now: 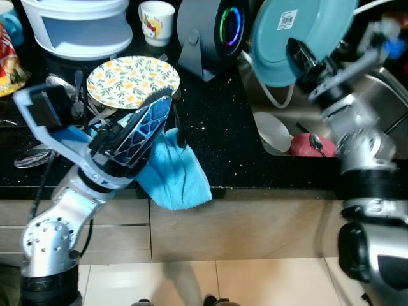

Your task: Kitchen organization

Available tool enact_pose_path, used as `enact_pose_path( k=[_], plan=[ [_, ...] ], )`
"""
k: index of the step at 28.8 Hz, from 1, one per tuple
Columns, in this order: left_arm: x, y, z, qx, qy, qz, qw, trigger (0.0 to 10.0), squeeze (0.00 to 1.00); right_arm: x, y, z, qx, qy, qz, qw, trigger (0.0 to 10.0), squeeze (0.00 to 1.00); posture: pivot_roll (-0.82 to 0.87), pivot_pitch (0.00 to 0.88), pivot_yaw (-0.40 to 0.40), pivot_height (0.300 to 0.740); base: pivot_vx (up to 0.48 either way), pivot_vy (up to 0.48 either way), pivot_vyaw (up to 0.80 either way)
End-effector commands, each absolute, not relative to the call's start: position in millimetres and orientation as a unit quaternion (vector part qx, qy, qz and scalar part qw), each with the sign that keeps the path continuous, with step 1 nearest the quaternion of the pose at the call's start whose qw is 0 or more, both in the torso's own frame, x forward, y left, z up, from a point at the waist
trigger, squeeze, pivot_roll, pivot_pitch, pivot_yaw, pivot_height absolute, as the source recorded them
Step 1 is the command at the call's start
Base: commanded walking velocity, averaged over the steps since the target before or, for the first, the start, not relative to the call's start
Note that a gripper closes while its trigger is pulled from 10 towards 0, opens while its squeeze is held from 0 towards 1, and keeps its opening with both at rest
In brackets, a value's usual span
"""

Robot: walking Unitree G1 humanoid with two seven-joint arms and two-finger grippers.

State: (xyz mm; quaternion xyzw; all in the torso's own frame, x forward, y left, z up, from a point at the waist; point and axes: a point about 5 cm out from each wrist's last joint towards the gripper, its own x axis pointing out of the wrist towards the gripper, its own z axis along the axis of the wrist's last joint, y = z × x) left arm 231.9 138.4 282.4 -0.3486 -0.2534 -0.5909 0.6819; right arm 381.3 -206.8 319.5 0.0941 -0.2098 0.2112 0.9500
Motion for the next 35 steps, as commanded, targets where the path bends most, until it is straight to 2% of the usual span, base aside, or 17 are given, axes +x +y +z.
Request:
enact_pose_path(
  k=[1, 2, 3, 7, 8, 9, 10, 11, 12, 13, 15, 19, 20, 25, 26, 28, 35],
  plan=[
    [223, 133, 292, -0.318, -0.261, -0.603, 0.684, 10.0, 1.00, 389, -201, 325, 0.006, -0.187, 0.201, 0.961, 0.0, 0.00, 0.13, 0.173, -0.144, 0.740, 0.000, 0.000, 0.00],
    [223, 133, 292, -0.318, -0.261, -0.603, 0.684, 10.0, 1.00, 389, -201, 325, 0.006, -0.187, 0.201, 0.961, 0.0, 0.00, 0.13, 0.173, -0.144, 0.740, 0.000, 0.000, 0.00],
    [219, 130, 296, -0.309, -0.266, -0.605, 0.684, 10.0, 1.00, 394, -197, 329, -0.061, -0.179, 0.191, 0.963, 0.0, 0.00, 0.13, 0.179, -0.147, 0.740, 0.000, 0.000, 0.00],
    [217, 127, 297, -0.304, -0.267, -0.606, 0.685, 10.0, 1.00, 399, -197, 326, -0.139, -0.150, 0.168, 0.964, 0.0, 0.00, 0.13, 0.181, -0.150, 0.740, 0.000, 0.000, 0.00],
    [216, 125, 298, -0.298, -0.267, -0.606, 0.688, 10.0, 0.88, 405, -199, 322, -0.197, -0.110, 0.154, 0.962, 0.0, 0.00, 0.13, 0.186, -0.153, 0.740, 0.000, 0.000, 0.00],
    [216, 125, 298, -0.298, -0.267, -0.606, 0.688, 10.0, 0.88, 405, -199, 322, -0.197, -0.110, 0.154, 0.962, 0.0, 0.00, 0.13, 0.186, -0.153, 0.740, 0.000, 0.000, 0.00],
    [215, 125, 299, -0.294, -0.267, -0.605, 0.690, 10.0, 0.53, 407, -200, 320, -0.223, -0.087, 0.154, 0.959, 0.0, 0.00, 0.13, 0.188, -0.155, 0.740, 0.000, 0.000, 0.00],
    [215, 125, 299, -0.294, -0.267, -0.605, 0.690, 10.0, 0.53, 407, -200, 320, -0.223, -0.087, 0.154, 0.959, 0.0, 0.00, 0.13, 0.188, -0.155, 0.740, 0.000, 0.000, 0.00],
    [214, 124, 299, -0.292, -0.267, -0.605, 0.691, 10.0, 0.28, 408, -200, 319, -0.248, -0.068, 0.155, 0.954, 0.0, 0.00, 0.13, 0.188, -0.159, 0.740, 0.000, 0.000, 0.00],
    [214, 124, 299, -0.292, -0.267, -0.605, 0.691, 10.0, 0.28, 408, -200, 319, -0.248, -0.068, 0.155, 0.954, 0.0, 0.00, 0.13, 0.188, -0.159, 0.740, 0.000, 0.000, 0.00],
    [213, 123, 300, -0.283, -0.268, -0.602, 0.697, 10.0, 0.00, 411, -205, 315, -0.285, -0.026, 0.144, 0.947, 0.0, 0.00, 0.13, 0.192, -0.164, 0.740, 0.000, 0.000, 0.00],
    [212, 123, 300, -0.276, -0.268, -0.600, 0.702, 10.0, 0.00, 413, -212, 312, -0.320, 0.007, 0.131, 0.938, 0.0, 0.00, 0.13, 0.198, -0.170, 0.740, 0.000, 0.000, 0.00],
    [210, 122, 299, -0.272, -0.267, -0.599, 0.704, 10.0, 0.00, 413, -221, 309, -0.349, 0.034, 0.113, 0.930, 0.0, 0.00, 0.13, 0.202, -0.173, 0.740, 0.000, 0.000, 0.00],
    [210, 121, 296, -0.262, -0.259, -0.598, 0.712, 10.0, 0.00, 412, -230, 304, -0.366, 0.063, 0.107, 0.922, 0.0, 0.00, 0.13, 0.205, -0.173, 0.740, 0.000, 0.000, 0.00],
    [211, 117, 285, -0.239, -0.231, -0.596, 0.731, 10.0, 0.00, 412, -236, 294, -0.390, 0.099, 0.106, 0.909, 0.0, 0.00, 0.13, 0.207, -0.172, 0.740, 0.000, 0.000, 0.00],
    [212, 113, 273, -0.221, -0.206, -0.594, 0.745, 10.0, 0.00, 411, -239, 287, -0.401, 0.120, 0.104, 0.902, 0.0, 0.00, 0.13, 0.213, -0.170, 0.740, 0.000, 0.000, 0.00],
    [209, 105, 257, -0.202, -0.175, -0.589, 0.762, 10.0, 0.00, 410, -251, 274, -0.435, 0.154, 0.053, 0.886, 0.0, 0.00, 0.14, 0.226, -0.176, 0.740, 0.000, 0.000, 0.00]
  ],
)
